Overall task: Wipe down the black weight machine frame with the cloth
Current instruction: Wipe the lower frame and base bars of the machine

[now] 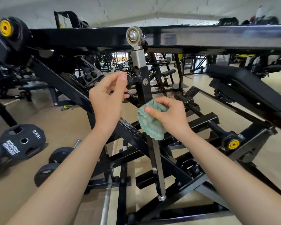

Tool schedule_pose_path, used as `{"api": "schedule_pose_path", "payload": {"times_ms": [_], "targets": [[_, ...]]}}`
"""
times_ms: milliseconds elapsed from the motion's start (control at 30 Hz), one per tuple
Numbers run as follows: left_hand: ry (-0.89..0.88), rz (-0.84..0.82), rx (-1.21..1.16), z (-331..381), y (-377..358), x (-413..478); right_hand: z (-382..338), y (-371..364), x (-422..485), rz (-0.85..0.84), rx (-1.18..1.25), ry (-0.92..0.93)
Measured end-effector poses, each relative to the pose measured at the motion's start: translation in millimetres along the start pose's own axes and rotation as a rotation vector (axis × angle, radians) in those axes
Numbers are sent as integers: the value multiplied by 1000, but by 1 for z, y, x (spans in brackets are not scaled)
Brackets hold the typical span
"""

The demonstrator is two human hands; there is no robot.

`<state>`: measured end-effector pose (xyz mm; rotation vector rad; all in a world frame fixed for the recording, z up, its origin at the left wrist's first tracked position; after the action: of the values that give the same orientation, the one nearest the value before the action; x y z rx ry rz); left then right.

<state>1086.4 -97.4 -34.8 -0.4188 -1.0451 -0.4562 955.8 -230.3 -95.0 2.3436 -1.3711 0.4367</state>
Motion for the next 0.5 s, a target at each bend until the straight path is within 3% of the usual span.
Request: {"api": "schedule_pose_path", "payload": {"times_ms": [233, 500], "targets": [[31, -19, -23, 2, 5, 4, -52, -7, 22, 110, 21, 112], [-4, -29, -36, 5, 4, -4, -24, -6, 8, 65, 22, 89]]}}
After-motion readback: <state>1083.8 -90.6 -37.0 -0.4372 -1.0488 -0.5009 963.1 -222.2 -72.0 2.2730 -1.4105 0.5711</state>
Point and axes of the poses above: each hand's wrist, its own x-axis towards the middle knuckle, its own y-axis out of the back of the hand, z = x × y, the point moved 2 cm from there along x, towards the middle knuckle, and after that the axes turned 12 degrees about -y, right-handed, at the moved point
